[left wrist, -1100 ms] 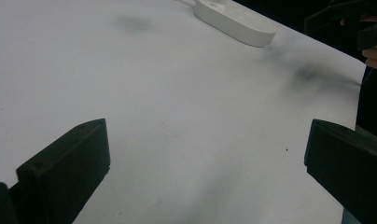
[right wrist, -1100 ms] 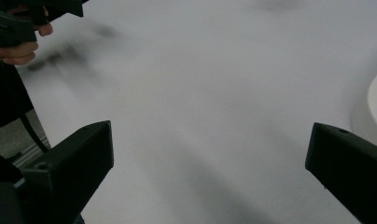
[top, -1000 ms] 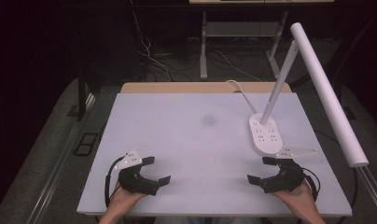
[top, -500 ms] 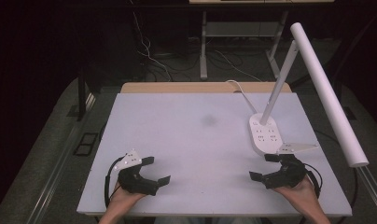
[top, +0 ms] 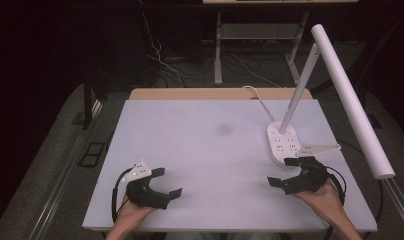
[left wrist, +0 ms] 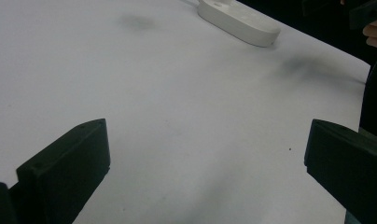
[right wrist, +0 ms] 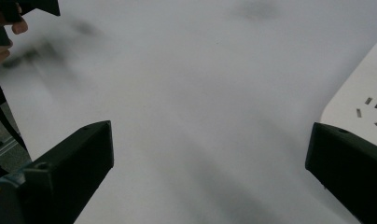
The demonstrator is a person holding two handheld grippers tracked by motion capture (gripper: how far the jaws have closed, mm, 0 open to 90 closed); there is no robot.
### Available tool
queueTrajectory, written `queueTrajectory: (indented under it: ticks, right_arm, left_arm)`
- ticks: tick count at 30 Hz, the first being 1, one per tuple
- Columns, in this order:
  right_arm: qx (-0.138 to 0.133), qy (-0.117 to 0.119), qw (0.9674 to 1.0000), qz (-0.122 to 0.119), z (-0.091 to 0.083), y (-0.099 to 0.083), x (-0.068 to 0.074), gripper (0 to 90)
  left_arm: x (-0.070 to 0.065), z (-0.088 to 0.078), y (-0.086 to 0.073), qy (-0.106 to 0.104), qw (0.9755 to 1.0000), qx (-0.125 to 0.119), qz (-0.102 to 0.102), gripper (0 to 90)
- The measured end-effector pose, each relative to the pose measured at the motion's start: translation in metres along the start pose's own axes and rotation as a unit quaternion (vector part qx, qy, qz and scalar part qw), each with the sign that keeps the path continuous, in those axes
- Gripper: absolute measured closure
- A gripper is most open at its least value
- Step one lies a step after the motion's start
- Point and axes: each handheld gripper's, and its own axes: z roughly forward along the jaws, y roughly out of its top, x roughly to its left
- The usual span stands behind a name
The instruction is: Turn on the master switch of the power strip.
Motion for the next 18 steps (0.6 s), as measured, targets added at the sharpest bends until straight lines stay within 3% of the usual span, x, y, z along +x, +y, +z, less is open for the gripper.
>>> queueTrajectory:
  ticks: [18]
  right_arm:
    - [0.016,-0.021,0.9993,-0.027,0.001,0.035,-0.008,0.6]
  left_arm:
    - [0.000,0.000,0.000,0.002,1.0000,0.002,0.000,0.0]
